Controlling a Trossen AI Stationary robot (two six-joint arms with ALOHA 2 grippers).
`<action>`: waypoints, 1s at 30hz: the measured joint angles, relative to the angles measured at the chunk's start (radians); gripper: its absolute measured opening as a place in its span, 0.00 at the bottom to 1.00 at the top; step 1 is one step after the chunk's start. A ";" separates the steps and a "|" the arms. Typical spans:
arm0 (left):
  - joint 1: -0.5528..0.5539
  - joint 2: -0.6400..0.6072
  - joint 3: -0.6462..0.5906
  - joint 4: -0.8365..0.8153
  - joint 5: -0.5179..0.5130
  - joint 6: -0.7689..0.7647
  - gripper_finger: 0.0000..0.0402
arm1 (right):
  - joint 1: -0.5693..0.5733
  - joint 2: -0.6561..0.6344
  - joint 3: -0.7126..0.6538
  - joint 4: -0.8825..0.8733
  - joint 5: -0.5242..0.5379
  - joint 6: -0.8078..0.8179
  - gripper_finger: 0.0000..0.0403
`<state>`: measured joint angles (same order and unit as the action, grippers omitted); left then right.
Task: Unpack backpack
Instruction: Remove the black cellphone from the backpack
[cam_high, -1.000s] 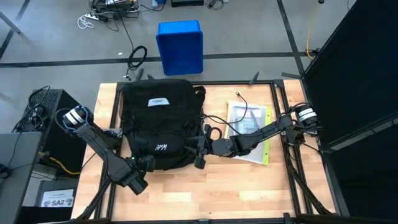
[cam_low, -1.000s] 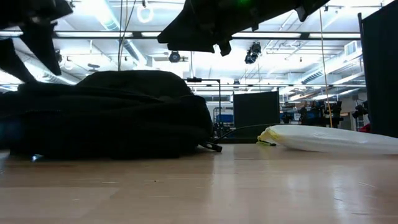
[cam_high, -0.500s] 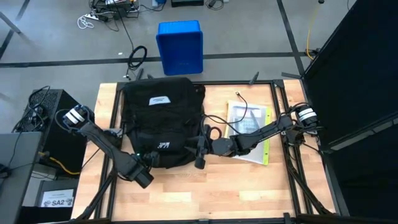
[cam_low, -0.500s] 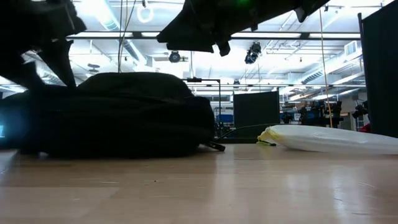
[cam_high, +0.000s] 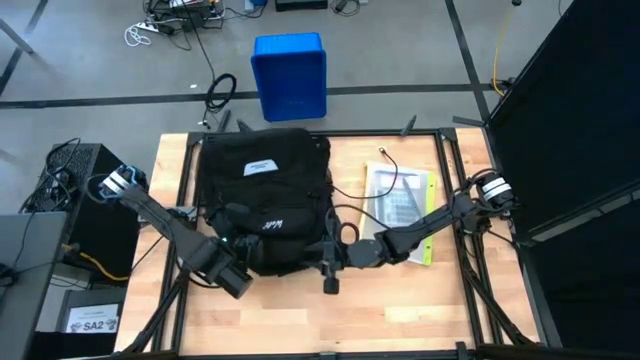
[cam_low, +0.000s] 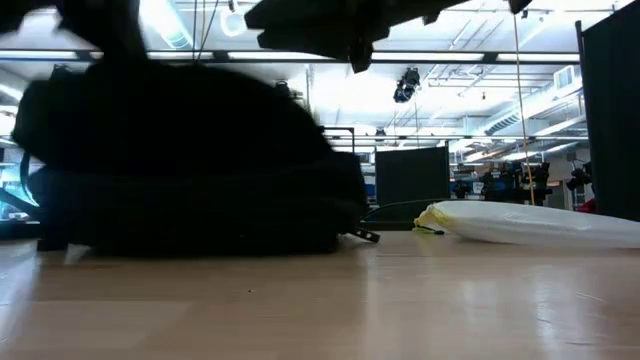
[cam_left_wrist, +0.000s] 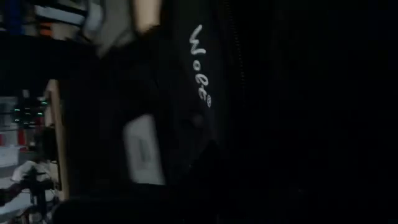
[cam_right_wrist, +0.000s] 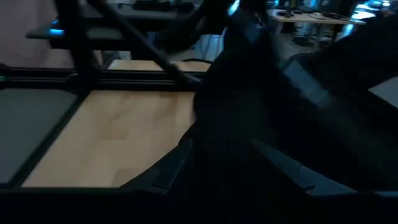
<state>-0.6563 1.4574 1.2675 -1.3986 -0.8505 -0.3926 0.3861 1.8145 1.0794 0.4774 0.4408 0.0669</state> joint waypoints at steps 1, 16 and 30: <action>0.000 -0.006 0.036 -0.028 -0.018 0.000 0.00 | 0.007 0.000 0.000 0.000 0.000 0.000 0.32; -0.017 -0.013 0.357 -0.009 -0.068 0.171 0.00 | 0.079 0.040 0.022 -0.004 0.035 -0.101 0.36; 0.138 -0.081 0.477 -0.026 0.105 0.269 0.00 | 0.002 0.349 0.479 -0.449 0.043 -0.279 0.45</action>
<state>-0.5181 1.3767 1.7447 -1.4246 -0.7453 -0.1237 0.3878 2.1635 1.5581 0.0281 0.4835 -0.2119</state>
